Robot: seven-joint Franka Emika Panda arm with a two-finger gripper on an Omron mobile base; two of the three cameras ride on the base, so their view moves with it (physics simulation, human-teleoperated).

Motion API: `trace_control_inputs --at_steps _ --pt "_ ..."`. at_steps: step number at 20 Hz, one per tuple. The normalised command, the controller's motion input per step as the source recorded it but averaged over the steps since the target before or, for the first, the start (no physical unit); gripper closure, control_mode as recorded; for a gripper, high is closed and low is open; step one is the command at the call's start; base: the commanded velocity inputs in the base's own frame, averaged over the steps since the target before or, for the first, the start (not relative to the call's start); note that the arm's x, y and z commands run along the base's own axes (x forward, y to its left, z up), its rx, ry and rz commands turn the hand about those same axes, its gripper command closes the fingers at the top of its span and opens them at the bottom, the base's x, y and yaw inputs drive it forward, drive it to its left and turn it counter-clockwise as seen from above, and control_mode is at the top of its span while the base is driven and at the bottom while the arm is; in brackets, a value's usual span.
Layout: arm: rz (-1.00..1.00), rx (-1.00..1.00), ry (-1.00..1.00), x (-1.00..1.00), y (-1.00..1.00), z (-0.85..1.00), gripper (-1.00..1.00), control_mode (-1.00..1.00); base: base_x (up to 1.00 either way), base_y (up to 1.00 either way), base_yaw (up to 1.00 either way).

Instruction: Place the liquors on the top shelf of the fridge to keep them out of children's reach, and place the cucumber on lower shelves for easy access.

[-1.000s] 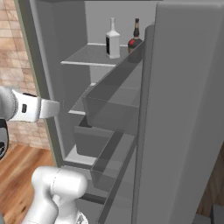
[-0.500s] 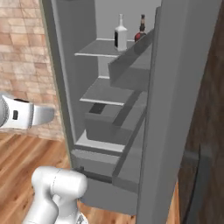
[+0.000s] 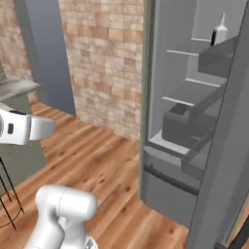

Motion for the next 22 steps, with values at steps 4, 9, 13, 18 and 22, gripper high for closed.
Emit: trace_control_inputs --at_steps 4,9,13,18,22 --pt "0.0 0.0 0.0 0.0 0.0 0.0 -1.0 1.0 -0.63 0.37 0.8" --pt "0.0 0.0 0.0 0.0 0.0 0.0 -1.0 1.0 -0.48 0.42 0.81" --pt "0.0 0.0 0.0 0.0 0.0 0.0 -1.0 1.0 0.0 0.7 0.71" --pt "0.0 0.0 0.0 0.0 0.0 0.0 -1.0 1.0 0.03 0.87 0.61" --pt "0.0 0.0 0.0 0.0 0.0 0.0 -1.0 1.0 0.1 0.92 0.47"
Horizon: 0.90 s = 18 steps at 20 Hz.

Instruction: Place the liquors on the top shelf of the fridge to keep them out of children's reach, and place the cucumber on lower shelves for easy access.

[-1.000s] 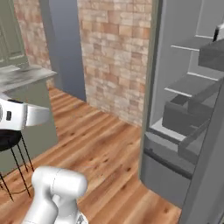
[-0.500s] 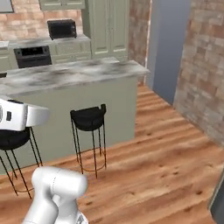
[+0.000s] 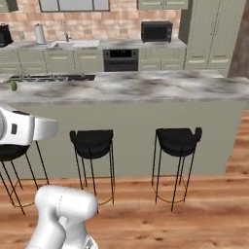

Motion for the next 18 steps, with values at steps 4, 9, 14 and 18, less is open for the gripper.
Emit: trace_control_inputs --at_steps 4,9,14,18 --pt "0.0 0.0 0.0 0.0 0.0 0.0 -1.0 1.0 0.16 0.98 0.3" --pt "0.0 0.0 0.0 0.0 0.0 0.0 -1.0 1.0 0.29 1.0 0.18" --pt "0.0 0.0 0.0 0.0 0.0 0.0 -1.0 1.0 0.55 0.81 0.1" --pt "0.0 0.0 0.0 0.0 0.0 0.0 -1.0 1.0 0.82 0.09 0.06"
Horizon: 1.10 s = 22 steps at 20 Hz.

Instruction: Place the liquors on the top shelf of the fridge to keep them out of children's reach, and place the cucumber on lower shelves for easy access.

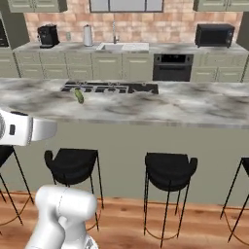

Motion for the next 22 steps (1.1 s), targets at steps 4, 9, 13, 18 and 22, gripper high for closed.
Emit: trace_control_inputs --at_steps 4,9,13,18,22 --pt "0.0 0.0 0.0 0.0 0.0 0.0 -1.0 1.0 0.79 -0.09 0.1" --pt "0.0 0.0 0.0 0.0 0.0 0.0 -1.0 1.0 0.69 -0.14 0.15" --pt "0.0 0.0 0.0 0.0 0.0 0.0 -1.0 1.0 0.58 -0.39 0.2" --pt "0.0 0.0 0.0 0.0 0.0 0.0 -1.0 1.0 0.55 -0.54 0.25" --pt "0.0 0.0 0.0 0.0 0.0 0.0 -1.0 1.0 0.62 -0.44 0.33"
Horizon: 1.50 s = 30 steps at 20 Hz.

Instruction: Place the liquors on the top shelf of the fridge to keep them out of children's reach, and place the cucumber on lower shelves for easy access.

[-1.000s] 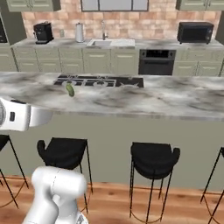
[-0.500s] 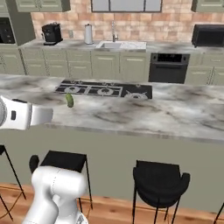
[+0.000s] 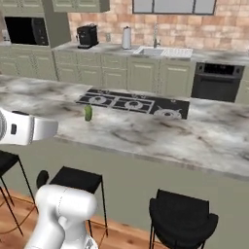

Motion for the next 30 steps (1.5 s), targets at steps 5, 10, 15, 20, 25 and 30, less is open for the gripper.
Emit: trace_control_inputs --at_steps 5,10,15,20,25,30 --pt "0.0 0.0 0.0 0.0 0.0 0.0 -1.0 1.0 0.69 -0.31 0.38" --pt "0.0 0.0 0.0 0.0 0.0 0.0 -1.0 1.0 0.63 -0.1 0.34" --pt "0.04 0.0 0.04 0.09 0.0 0.0 -1.0 -1.0 0.43 0.0 0.21" --pt "0.1 0.0 0.27 0.55 0.0 -0.11 -1.0 -1.0 0.0 0.0 0.0" --pt "0.05 0.0 0.32 0.68 0.08 -0.48 -1.0 -1.0 0.0 0.0 0.0" --pt "0.02 0.0 0.3 0.77 0.34 -0.54 -1.0 -1.0 0.0 0.0 0.0"
